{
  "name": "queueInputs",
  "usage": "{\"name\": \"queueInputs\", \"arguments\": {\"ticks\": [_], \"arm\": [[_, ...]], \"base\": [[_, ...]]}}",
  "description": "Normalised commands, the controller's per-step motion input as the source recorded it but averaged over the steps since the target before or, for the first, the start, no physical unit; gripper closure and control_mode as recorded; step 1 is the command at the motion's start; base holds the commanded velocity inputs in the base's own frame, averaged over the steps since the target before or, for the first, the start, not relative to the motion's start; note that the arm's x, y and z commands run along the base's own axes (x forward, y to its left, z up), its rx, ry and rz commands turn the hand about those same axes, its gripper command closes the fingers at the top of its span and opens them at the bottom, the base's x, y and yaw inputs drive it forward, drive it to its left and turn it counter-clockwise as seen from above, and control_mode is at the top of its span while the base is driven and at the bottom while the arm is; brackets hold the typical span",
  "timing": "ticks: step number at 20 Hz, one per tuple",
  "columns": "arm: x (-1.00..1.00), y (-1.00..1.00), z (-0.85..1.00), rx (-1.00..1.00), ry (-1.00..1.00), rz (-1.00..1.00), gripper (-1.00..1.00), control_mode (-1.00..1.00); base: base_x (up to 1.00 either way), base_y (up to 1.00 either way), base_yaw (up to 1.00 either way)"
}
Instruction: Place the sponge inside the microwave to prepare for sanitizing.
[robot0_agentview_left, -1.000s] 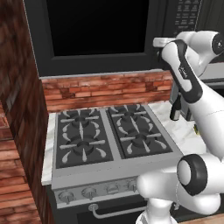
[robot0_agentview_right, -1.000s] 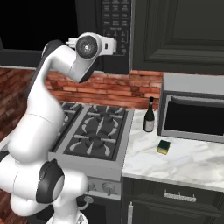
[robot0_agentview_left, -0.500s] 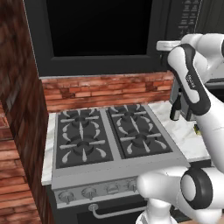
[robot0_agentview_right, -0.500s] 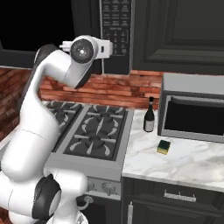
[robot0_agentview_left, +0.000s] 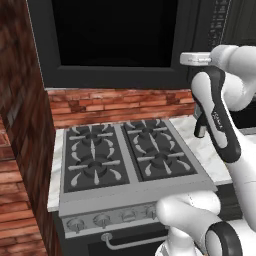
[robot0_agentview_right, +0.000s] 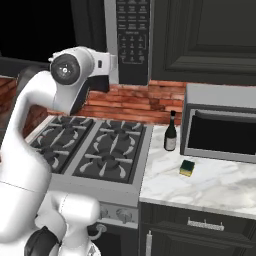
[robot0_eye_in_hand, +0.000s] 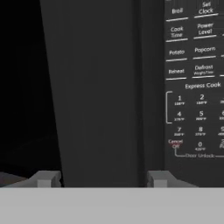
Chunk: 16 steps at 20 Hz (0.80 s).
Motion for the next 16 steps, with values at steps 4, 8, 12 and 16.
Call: {"name": "queueInputs", "arguments": {"ticks": [4, 8, 12, 16], "arm": [[-0.67, 0.17, 0.05, -0.03, 0.00, -0.03, 1.00, -1.00], [-0.64, 0.18, 0.05, -0.06, 0.04, -0.05, 1.00, -1.00], [-0.65, 0.16, 0.04, -0.07, 0.05, -0.07, 1.00, -1.00], [-0.66, 0.17, 0.02, -0.09, 0.03, -0.06, 1.00, -1.00]], "base": [[0.00, 0.00, 0.00], [0.00, 0.00, 0.00], [0.00, 0.00, 0.00], [0.00, 0.00, 0.00]]}}
